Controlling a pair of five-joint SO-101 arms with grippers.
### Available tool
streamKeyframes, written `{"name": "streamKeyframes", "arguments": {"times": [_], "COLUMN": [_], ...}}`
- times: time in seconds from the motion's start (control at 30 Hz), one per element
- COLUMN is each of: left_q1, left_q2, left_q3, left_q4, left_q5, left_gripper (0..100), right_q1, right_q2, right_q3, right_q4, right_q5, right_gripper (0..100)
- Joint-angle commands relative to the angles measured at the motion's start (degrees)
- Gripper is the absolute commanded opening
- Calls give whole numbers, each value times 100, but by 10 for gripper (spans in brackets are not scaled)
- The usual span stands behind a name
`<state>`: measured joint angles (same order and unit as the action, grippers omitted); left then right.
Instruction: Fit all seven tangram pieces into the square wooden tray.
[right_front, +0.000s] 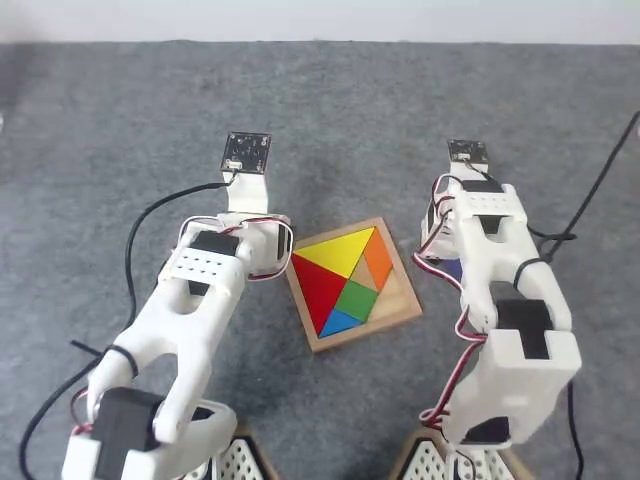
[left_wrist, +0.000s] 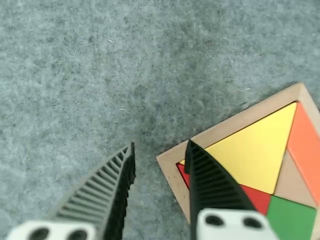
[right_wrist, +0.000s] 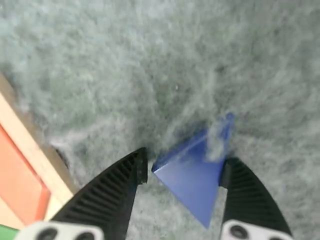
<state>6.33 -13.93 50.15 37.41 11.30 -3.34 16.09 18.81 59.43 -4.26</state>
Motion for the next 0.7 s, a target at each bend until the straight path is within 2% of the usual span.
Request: {"name": "streamKeyframes", "arguments": {"times": [0.0,0.17,0.33,0.6,0.67], "left_q1": [35,35,35,35,35], "left_q2": [-229,-229,-229,-229,-229], "left_q3": [-22,-22,-22,-22,-22], "left_q4": [-88,-88,-88,-88,-97], "left_q5": [-62,-62,-62,-62,-62], "left_gripper": [162,162,162,162,162], "right_q1": [75,84,84,268,268], "right_q2": [31,57,75,22,-57], "right_q3": [-229,-220,-237,-246,-334], "right_q4": [57,48,48,84,242], "right_q5": [-44,-35,-26,-18,202], "right_gripper": [226,222,113,125,125]}}
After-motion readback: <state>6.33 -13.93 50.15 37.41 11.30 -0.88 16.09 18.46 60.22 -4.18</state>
